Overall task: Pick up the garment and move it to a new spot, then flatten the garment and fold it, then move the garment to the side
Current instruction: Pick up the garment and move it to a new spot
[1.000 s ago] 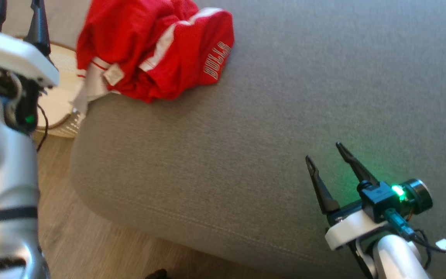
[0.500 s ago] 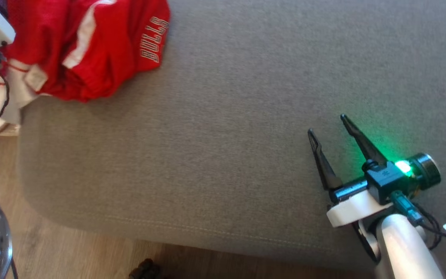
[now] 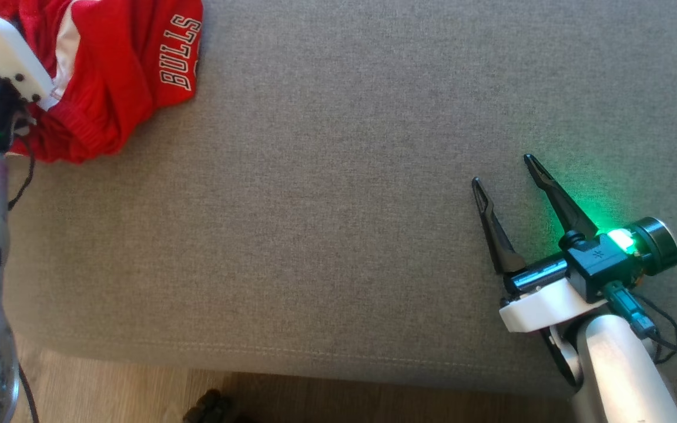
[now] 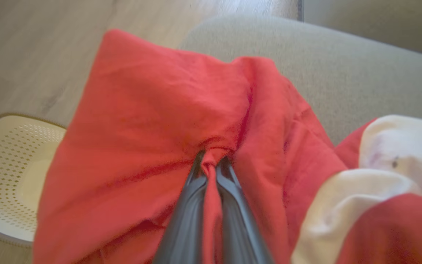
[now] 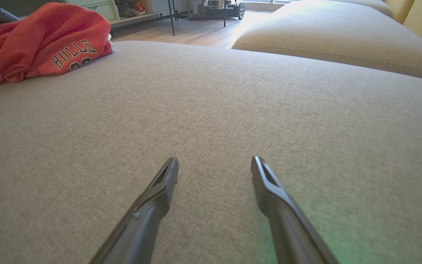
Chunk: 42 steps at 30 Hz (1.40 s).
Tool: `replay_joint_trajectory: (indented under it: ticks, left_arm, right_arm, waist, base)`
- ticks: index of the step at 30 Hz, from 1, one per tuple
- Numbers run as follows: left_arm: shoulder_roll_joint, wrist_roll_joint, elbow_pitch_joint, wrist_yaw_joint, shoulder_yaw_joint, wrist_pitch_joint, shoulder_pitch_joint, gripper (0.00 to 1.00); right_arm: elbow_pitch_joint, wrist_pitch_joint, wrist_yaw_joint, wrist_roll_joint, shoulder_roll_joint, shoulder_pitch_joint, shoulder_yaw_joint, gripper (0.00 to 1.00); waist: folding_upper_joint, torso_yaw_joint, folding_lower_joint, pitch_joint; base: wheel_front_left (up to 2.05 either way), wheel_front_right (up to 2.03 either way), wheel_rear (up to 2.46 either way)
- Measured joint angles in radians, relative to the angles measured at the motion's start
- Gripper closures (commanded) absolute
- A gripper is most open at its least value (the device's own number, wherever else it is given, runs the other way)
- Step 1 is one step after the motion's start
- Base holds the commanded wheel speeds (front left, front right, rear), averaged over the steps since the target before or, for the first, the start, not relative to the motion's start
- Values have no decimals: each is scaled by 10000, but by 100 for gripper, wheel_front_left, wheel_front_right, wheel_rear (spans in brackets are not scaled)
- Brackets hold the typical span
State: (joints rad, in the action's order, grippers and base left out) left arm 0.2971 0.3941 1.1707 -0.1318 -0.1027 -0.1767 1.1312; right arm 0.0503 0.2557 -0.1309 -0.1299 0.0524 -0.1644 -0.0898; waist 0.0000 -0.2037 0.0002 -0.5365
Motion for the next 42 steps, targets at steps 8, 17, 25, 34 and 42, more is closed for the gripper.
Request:
replay_joint_trajectory:
  ticks: [8, 17, 25, 34, 42]
  left_arm:
    - [280, 226, -219, 0, -150, 2069, 1, 100]
    - [387, 907, -1701, 0, -1037, 2947, 5, 100]
    - [357, 2008, -4159, 4, -2059, 2522, -30, 100]
    - [-123, 3396, -7191, 173, -2403, 980, -1047, 100]
    - [-880, 4057, -8817, 951, -2790, -468, -1331, 100]
  right_arm:
    - [240, -2, 0, 477, 2, -2, -242, 0]
    - [420, -2, 0, 1103, 2, 57, -470, 0]
    - [332, -2, 0, 1783, -4, 515, -744, 0]
    - [-176, -2, 0, 2209, -2, 571, -742, 0]
    - [-500, -2, 0, 2522, -2, 548, -650, 0]
  waist:
    - [0, -91, -1, 801]
    - [0, -92, -1, 2073]
    - [1, 506, -2, 3361]
    - [1, 2363, -2, 3906]
    - [1, 4183, -2, 3721]
  base:
    - [0, 0, 0]
    - [0, 0, 0]
    - [0, 0, 0]
    - [0, 0, 0]
    - [0, 0, 0]
